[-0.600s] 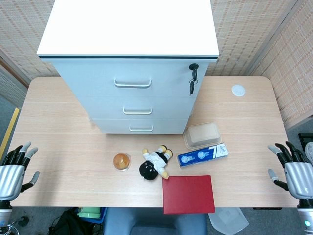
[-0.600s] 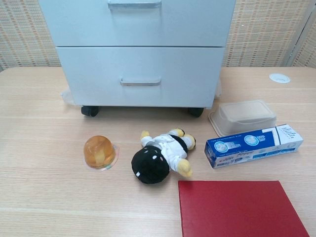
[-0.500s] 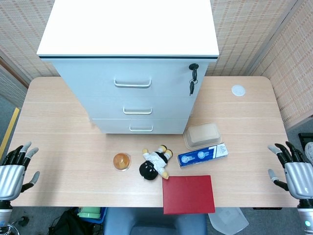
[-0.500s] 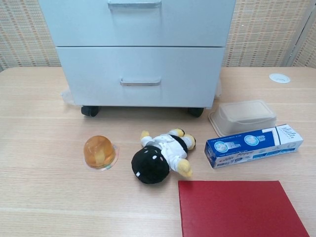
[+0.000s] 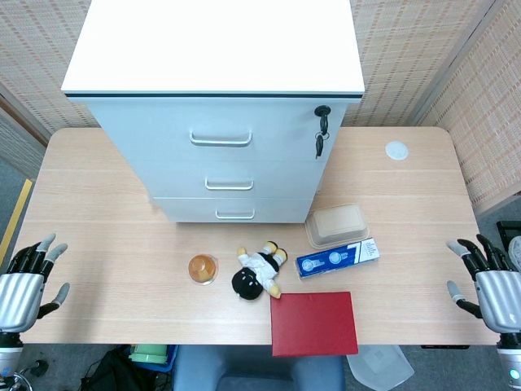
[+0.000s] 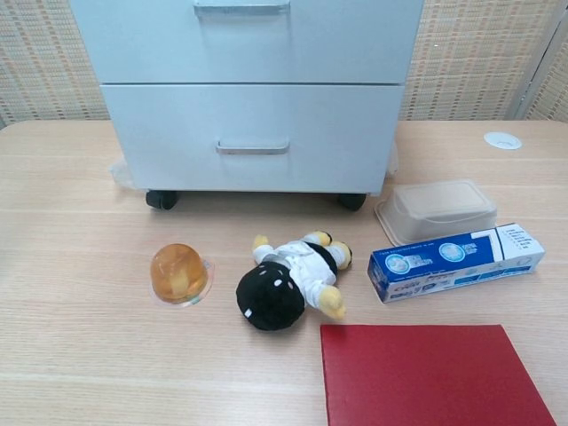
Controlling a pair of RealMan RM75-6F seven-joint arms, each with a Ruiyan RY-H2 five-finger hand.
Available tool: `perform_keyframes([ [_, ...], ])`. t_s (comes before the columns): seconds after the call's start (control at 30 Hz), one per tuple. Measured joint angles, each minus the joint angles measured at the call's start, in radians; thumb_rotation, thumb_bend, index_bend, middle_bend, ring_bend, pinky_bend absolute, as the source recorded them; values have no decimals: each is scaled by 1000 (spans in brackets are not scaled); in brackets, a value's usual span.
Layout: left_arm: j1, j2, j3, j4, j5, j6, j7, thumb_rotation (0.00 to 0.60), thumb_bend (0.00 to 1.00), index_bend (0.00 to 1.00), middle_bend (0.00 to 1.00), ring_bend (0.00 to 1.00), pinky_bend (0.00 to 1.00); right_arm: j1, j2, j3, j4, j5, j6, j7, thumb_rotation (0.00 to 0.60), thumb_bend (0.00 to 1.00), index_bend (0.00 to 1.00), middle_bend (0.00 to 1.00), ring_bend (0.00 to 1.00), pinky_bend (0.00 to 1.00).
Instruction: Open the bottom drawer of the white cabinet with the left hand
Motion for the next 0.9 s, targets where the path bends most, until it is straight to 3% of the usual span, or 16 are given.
perform_keyframes([
  [0.13, -7, -4, 1, 6, 26, 6, -13, 600, 327, 157, 94, 206, 166, -3, -3, -1, 8, -8, 8, 8, 600, 324, 184, 178, 126, 159],
  [0.23, -19, -5, 2, 10, 55, 5, -24, 600, 326, 168, 172, 284, 240, -3, -3, -1, 9, -9, 8, 9, 600, 326, 183, 178, 126, 159],
  [0.4, -57, -5, 2, 9, 104, -11, -64, 600, 326, 184, 365, 475, 540, -2, -2, 2, 8, -11, 13, 8, 600, 329, 184, 179, 126, 159],
  [0.47, -80, -3, 2, 7, 122, -32, -85, 600, 327, 194, 498, 594, 696, -2, -2, 3, 7, -12, 14, 8, 600, 331, 184, 179, 126, 159],
  [0.57, -117, -1, 2, 3, 142, -74, -108, 600, 327, 204, 659, 734, 839, -3, 0, 4, 7, -13, 16, 7, 600, 334, 184, 179, 126, 159],
  [0.77, -214, -8, -8, -14, 170, -175, -145, 600, 387, 208, 804, 890, 989, -8, 3, 8, 4, -12, 31, 8, 600, 339, 184, 178, 126, 159],
  [0.9, -273, -32, -23, -21, 179, -230, -153, 600, 443, 214, 863, 954, 1000, -10, 6, 11, 3, -10, 34, 6, 600, 342, 184, 178, 127, 159],
])
